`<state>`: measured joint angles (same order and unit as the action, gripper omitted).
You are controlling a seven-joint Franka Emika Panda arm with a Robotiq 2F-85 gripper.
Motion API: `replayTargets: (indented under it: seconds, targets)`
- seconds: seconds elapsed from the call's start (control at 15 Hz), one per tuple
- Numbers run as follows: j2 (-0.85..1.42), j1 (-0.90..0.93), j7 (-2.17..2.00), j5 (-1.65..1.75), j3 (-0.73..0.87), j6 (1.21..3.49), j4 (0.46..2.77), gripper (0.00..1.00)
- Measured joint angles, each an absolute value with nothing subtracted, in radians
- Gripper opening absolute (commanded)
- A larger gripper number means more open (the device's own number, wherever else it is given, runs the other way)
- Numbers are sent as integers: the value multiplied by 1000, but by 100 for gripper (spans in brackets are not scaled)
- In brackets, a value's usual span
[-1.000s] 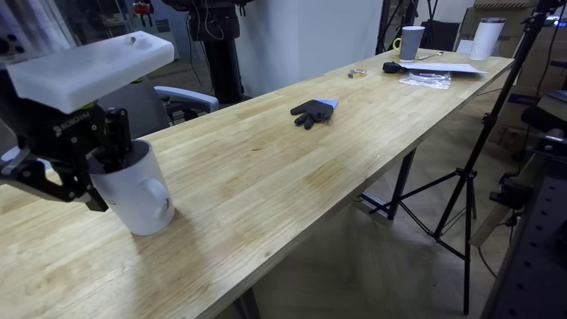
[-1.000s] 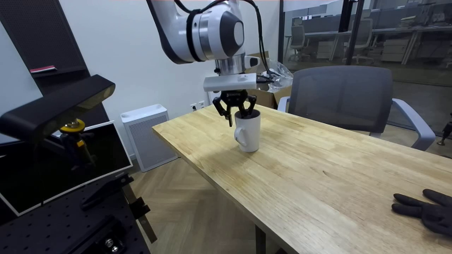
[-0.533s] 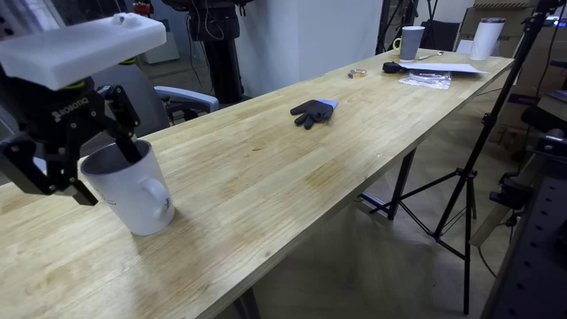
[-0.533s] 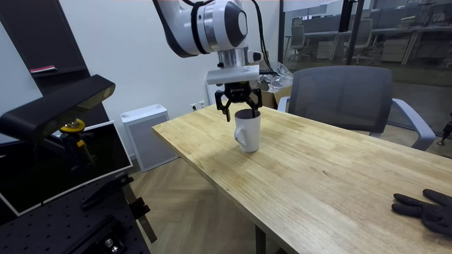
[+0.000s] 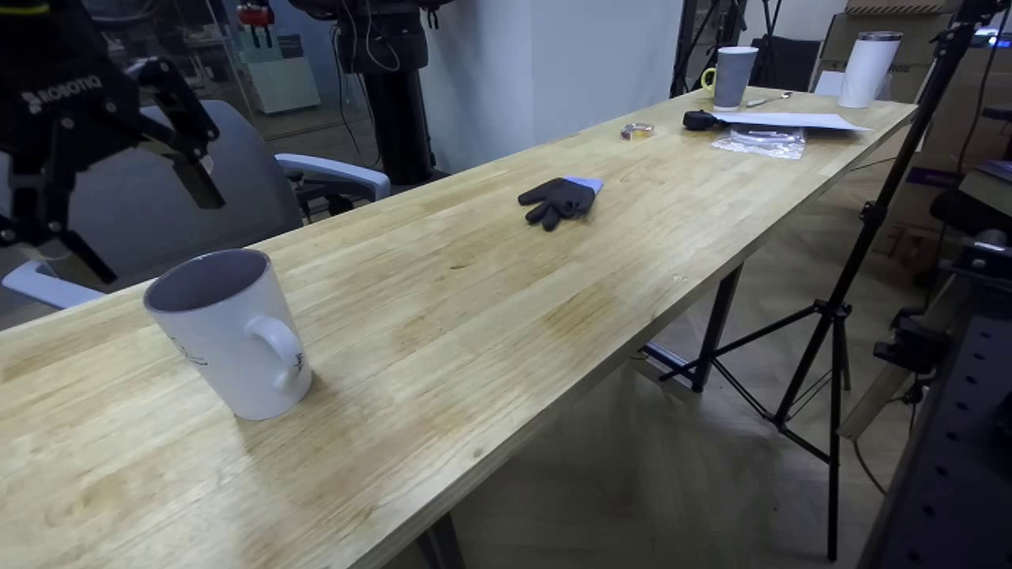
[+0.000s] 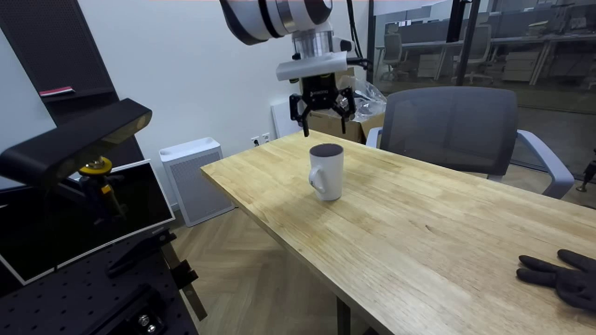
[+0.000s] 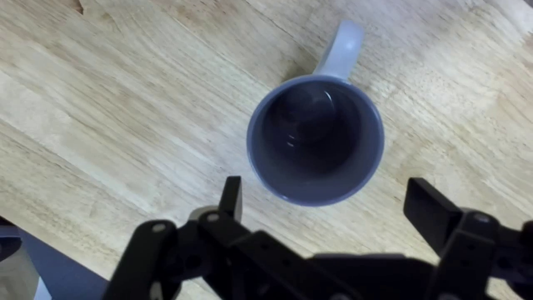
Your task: Move the white mug to the left
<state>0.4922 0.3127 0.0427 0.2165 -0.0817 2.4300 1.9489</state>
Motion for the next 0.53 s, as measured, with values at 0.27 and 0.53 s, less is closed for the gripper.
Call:
replayTargets:
  seconds: [0.27,0.53]
  targets:
    - [461,307,35,214,-86,2381,1933,100]
    - [455,304,35,212,-91,2367,1933,100]
